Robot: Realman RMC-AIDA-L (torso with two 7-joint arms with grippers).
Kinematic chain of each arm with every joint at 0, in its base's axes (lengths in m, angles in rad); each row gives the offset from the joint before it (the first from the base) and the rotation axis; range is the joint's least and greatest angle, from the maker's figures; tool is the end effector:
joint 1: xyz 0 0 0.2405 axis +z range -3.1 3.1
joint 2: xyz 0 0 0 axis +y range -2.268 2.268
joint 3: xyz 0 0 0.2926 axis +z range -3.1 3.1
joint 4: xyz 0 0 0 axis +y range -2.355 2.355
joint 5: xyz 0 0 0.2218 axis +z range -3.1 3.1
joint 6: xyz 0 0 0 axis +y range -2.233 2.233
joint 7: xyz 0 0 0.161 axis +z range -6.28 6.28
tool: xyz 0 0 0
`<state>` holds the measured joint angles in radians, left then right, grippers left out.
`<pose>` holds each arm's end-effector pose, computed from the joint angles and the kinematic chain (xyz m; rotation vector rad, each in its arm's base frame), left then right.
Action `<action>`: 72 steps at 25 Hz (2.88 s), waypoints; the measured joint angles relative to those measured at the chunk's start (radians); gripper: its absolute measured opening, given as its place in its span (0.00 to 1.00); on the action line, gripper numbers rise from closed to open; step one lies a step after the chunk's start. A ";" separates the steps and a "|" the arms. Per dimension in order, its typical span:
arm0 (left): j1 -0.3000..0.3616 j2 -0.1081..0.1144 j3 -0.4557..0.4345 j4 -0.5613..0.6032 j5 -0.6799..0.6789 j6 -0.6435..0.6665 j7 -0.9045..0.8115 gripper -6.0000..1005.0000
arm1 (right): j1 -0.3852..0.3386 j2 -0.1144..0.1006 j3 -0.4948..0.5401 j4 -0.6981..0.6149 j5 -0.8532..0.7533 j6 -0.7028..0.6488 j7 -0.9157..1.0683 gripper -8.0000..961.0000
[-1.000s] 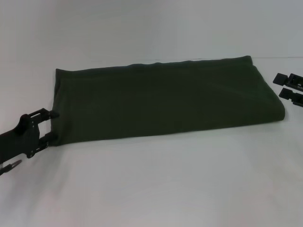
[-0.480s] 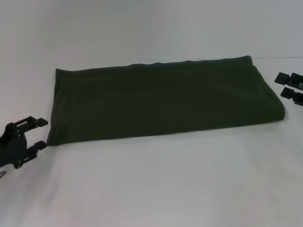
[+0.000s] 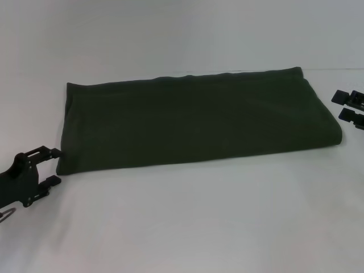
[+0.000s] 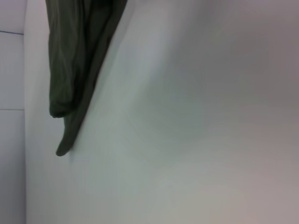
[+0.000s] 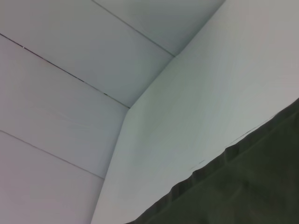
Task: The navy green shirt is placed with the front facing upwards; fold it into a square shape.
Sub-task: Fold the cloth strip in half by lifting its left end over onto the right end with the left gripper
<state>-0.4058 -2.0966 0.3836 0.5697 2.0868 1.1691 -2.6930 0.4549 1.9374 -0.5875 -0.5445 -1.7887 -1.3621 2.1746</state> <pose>-0.4107 0.3440 -0.0144 -1.1474 -2.3538 -1.0330 0.3620 0.3831 0.0516 -1.8998 1.7272 1.0559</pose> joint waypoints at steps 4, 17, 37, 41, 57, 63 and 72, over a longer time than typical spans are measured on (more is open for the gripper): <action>-0.002 -0.001 0.001 -0.005 0.001 -0.015 0.000 0.67 | -0.002 0.000 0.003 0.001 0.002 0.000 0.001 0.83; -0.061 0.002 0.012 -0.054 0.005 -0.054 0.016 0.67 | -0.001 0.000 0.006 0.003 0.004 0.002 0.002 0.83; -0.040 -0.002 0.012 -0.112 -0.076 0.000 0.131 0.67 | 0.003 -0.005 0.017 0.015 -0.001 0.001 0.002 0.83; -0.060 0.000 0.012 -0.121 -0.057 -0.033 0.128 0.67 | -0.001 -0.005 0.017 0.015 -0.001 -0.001 0.002 0.83; -0.098 -0.004 -0.004 -0.097 -0.072 -0.070 0.197 0.67 | -0.009 -0.006 0.017 0.026 0.001 -0.009 -0.005 0.83; -0.050 -0.022 -0.021 -0.078 -0.118 -0.041 0.234 0.67 | -0.011 -0.004 0.017 0.028 0.002 -0.015 -0.006 0.83; -0.068 -0.020 0.047 -0.097 -0.093 -0.099 0.200 0.67 | -0.018 -0.003 0.017 0.029 -0.001 -0.015 -0.006 0.83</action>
<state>-0.4741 -2.1168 0.4305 0.4724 1.9943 1.0701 -2.4926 0.4369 1.9349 -0.5706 -0.5154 -1.7899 -1.3775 2.1684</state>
